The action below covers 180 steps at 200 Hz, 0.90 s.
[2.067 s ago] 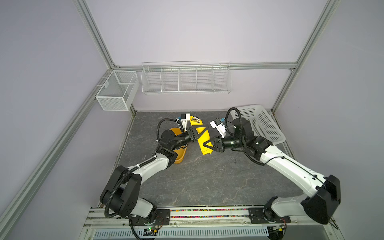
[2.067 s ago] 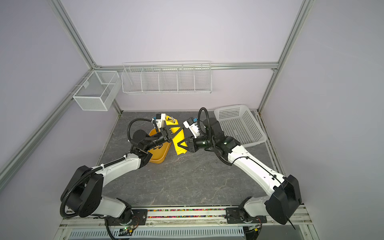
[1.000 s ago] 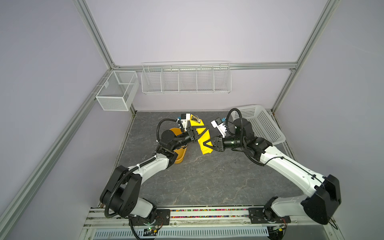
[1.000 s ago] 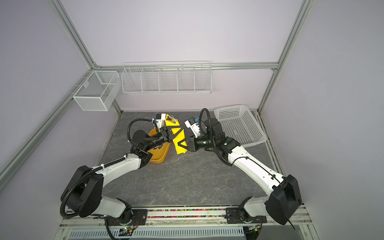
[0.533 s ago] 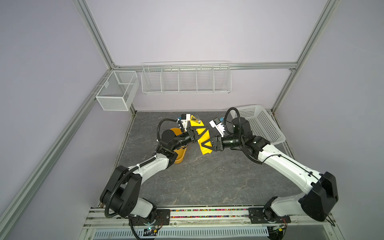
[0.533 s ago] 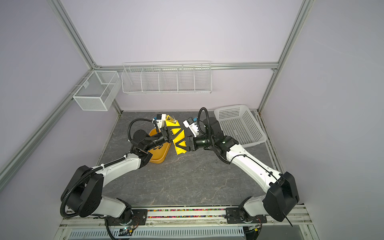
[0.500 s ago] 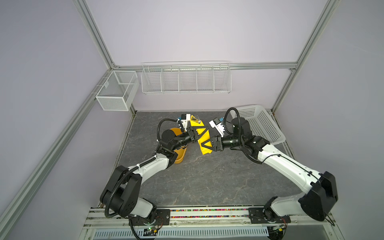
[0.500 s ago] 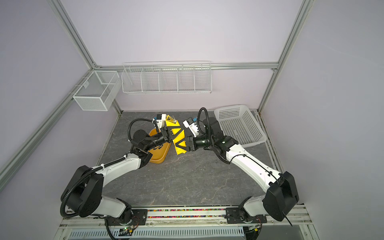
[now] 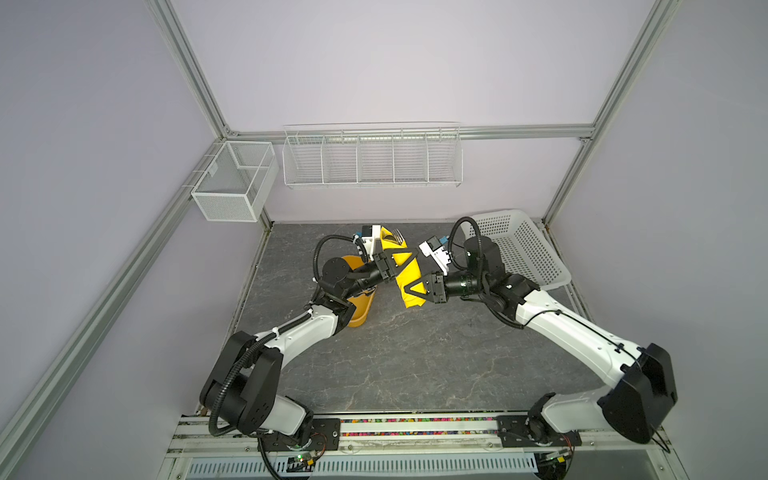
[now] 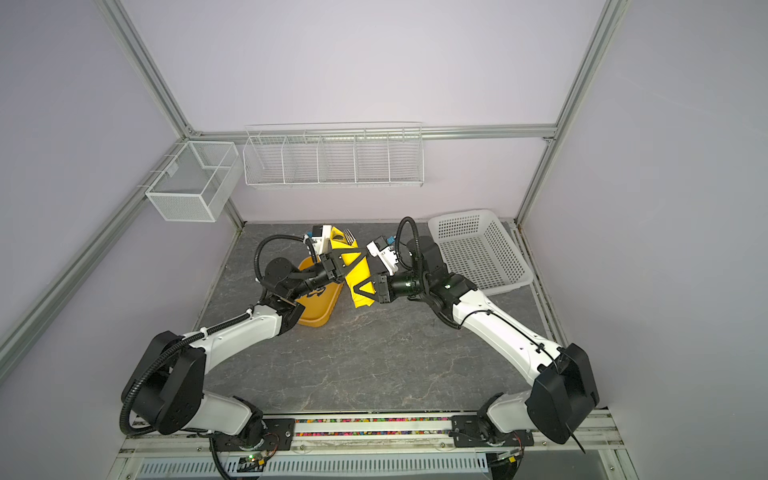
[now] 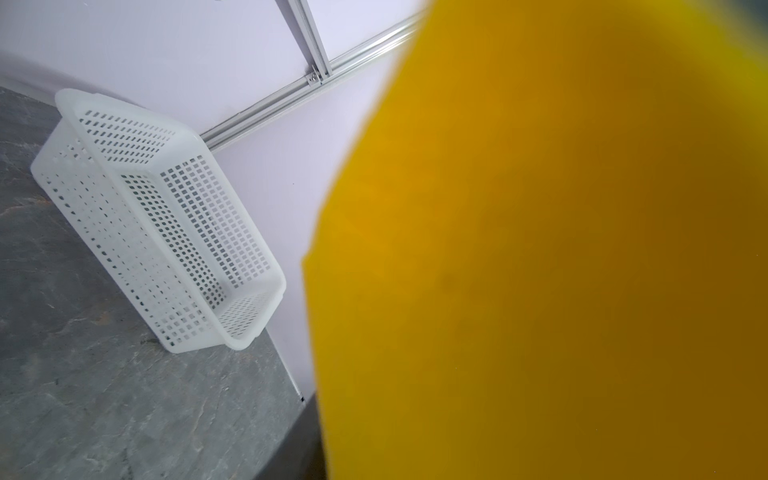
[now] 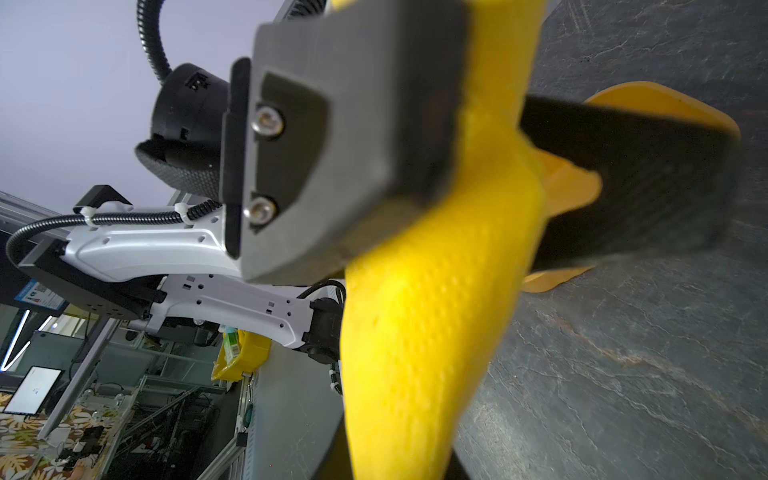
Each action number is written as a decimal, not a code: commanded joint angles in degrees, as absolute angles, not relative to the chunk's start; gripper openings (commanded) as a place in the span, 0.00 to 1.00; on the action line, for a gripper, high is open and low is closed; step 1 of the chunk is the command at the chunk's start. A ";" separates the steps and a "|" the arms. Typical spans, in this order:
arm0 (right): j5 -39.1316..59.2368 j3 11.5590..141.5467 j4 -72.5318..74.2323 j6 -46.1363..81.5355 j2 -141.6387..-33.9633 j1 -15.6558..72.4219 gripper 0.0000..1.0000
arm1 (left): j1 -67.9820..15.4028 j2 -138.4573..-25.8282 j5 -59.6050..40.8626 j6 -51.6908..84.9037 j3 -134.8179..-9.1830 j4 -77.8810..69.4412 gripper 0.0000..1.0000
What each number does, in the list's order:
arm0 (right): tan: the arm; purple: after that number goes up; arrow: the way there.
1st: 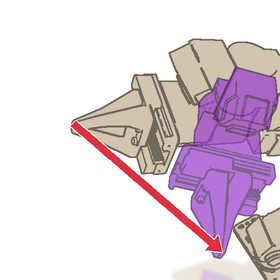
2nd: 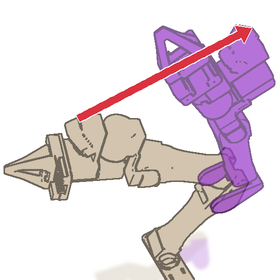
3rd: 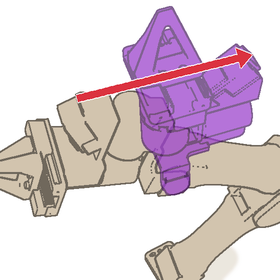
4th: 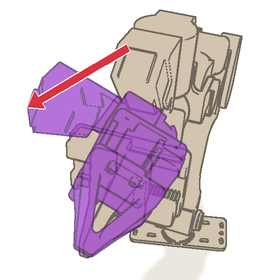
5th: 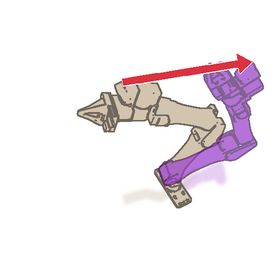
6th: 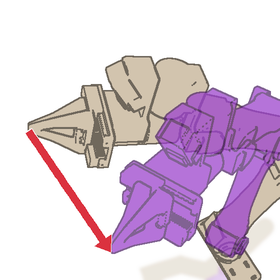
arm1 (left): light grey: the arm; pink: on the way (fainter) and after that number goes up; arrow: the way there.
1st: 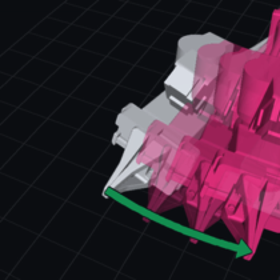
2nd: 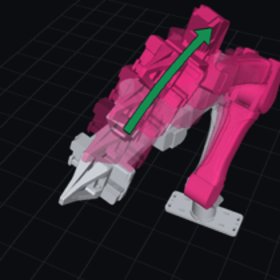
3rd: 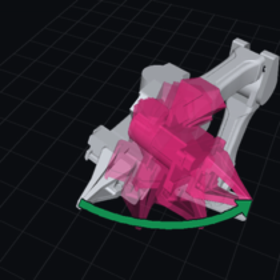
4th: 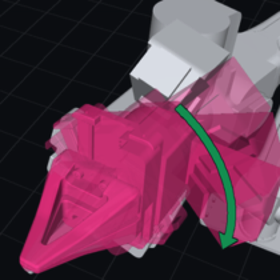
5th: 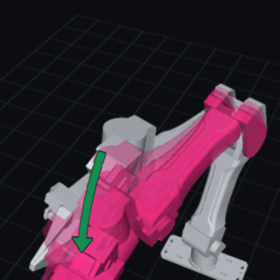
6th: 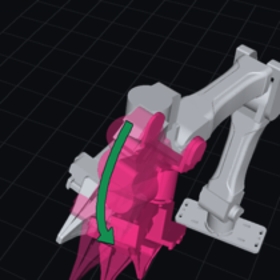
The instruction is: Place the utensils on the paper napkin and roll it up
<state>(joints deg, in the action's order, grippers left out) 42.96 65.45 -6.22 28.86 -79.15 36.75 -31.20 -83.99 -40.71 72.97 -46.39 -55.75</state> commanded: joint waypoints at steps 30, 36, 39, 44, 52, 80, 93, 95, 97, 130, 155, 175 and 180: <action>44.59 63.78 1.24 32.14 -75.93 35.19 0.13 | -31.21 -83.13 -43.18 73.17 -44.21 -58.93 0.60; 44.60 63.72 1.55 32.55 -75.99 35.17 0.13 | -31.25 -83.23 -43.61 73.30 -44.10 -59.48 0.61; 44.57 63.71 1.56 32.63 -76.04 35.09 0.13 | -31.21 -83.23 -43.92 73.37 -44.05 -59.69 0.61; 44.56 63.72 1.57 32.90 -76.17 35.07 0.13 | -31.21 -83.30 -44.38 73.43 -43.99 -60.04 0.62; 44.57 63.64 1.82 33.21 -76.28 34.93 0.13 | -31.29 -83.38 -45.11 73.56 -44.03 -60.77 0.63; 45.35 63.43 3.68 34.60 -76.63 34.86 0.13 | -31.71 -84.21 -46.92 73.95 -44.57 -63.40 0.67; 45.81 63.37 4.48 35.18 -76.80 34.78 0.13 | -31.90 -85.38 -47.60 74.79 -45.11 -65.47 0.71; 45.95 63.37 4.66 35.36 -76.83 34.80 0.13 | -31.90 -85.64 -47.63 75.04 -45.23 -66.00 0.71; 46.14 63.37 4.86 35.47 -76.89 34.76 0.13 | -31.90 -85.81 -47.70 75.29 -45.32 -66.44 0.71; 48.90 63.29 6.88 37.00 -77.43 34.78 0.13 | -32.34 -91.52 -48.85 83.04 -48.10 -78.83 0.72; 49.44 63.19 6.79 37.06 -77.31 34.71 0.13 | -32.87 -91.62 -48.78 82.20 -48.68 -79.03 0.72; 49.45 63.19 7.22 37.23 -77.39 34.71 0.13 | -33.10 -89.49 -48.84 78.80 -48.49 -74.50 0.72; 49.47 63.17 7.44 37.34 -77.38 34.71 0.13 | -33.07 -88.86 -48.87 78.10 -48.40 -73.64 0.71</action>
<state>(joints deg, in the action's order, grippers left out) 47.31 63.90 3.25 36.69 -77.65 34.85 -32.67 -91.55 -47.37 79.88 -46.74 -73.49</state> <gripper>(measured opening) 0.130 0.718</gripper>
